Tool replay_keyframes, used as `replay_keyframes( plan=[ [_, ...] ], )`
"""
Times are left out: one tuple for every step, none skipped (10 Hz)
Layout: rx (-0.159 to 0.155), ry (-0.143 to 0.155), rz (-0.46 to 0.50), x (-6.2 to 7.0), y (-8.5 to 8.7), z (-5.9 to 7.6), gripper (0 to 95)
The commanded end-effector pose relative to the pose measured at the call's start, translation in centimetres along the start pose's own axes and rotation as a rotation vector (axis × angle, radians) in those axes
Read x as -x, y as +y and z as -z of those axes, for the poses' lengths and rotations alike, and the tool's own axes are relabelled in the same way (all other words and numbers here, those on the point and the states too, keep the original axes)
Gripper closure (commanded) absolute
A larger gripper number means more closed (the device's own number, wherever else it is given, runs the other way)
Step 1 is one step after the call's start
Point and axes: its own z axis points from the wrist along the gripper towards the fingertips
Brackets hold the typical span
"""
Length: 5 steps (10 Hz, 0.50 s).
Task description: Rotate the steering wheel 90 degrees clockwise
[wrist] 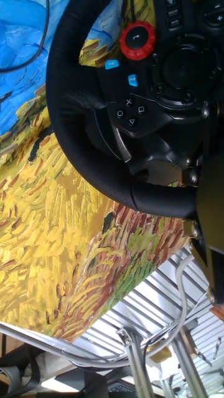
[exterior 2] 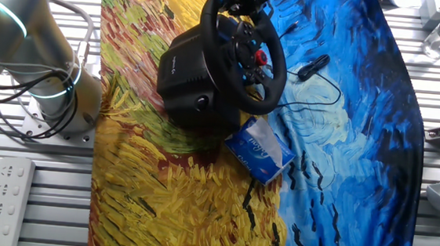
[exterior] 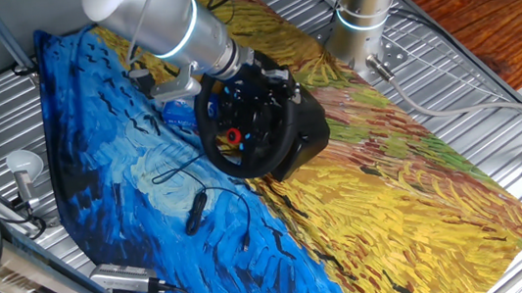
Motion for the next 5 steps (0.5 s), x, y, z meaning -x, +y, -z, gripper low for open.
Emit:
replay_keyframes(
  plan=[
    [-0.001, 0.001, -0.012, 0.44, -0.03, 0.24, 95.0],
    [-0.006, 0.002, -0.015, 0.56, -0.04, 0.26, 95.0],
    [-0.011, -0.002, -0.014, 0.69, -0.21, 0.12, 95.0],
    [-0.012, -0.003, -0.018, 0.78, -0.32, 0.02, 95.0],
    [-0.008, -0.006, -0.032, 0.88, -0.37, -0.01, 95.0]
  ],
)
